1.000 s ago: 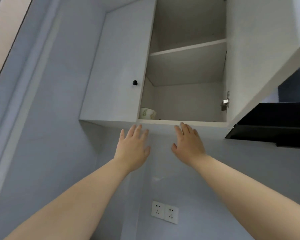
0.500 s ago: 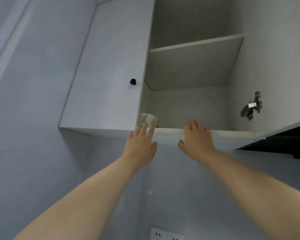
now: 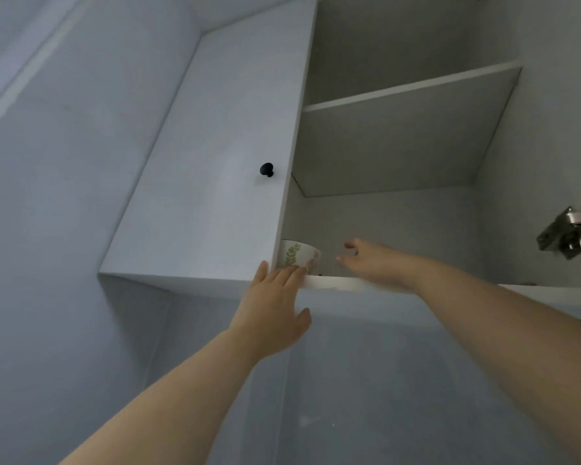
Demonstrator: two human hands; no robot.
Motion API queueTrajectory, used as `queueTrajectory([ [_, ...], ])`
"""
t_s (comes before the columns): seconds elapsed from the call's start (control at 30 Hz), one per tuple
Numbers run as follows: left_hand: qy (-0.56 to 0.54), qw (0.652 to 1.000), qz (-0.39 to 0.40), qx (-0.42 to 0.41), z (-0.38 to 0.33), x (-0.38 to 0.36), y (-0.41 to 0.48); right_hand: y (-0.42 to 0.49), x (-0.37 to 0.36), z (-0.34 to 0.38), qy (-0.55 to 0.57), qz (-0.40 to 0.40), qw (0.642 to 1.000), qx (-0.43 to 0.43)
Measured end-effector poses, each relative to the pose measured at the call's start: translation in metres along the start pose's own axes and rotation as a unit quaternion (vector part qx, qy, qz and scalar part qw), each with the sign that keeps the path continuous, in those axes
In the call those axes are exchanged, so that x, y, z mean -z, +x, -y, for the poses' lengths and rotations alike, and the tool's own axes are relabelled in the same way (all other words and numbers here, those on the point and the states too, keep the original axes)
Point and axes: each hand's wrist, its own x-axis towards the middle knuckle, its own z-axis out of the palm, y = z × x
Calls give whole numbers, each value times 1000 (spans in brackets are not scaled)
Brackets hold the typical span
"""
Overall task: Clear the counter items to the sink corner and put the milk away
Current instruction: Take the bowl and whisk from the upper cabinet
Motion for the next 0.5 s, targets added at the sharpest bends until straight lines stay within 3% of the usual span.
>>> queueTrajectory([
  [0.23,-8,999,-32,-43,9,-7,1,40,-8,14,5,31,998,56],
  [0.5,-24,998,-34,-44,12,-9,3,68,-17,23,33,36,998,46],
])
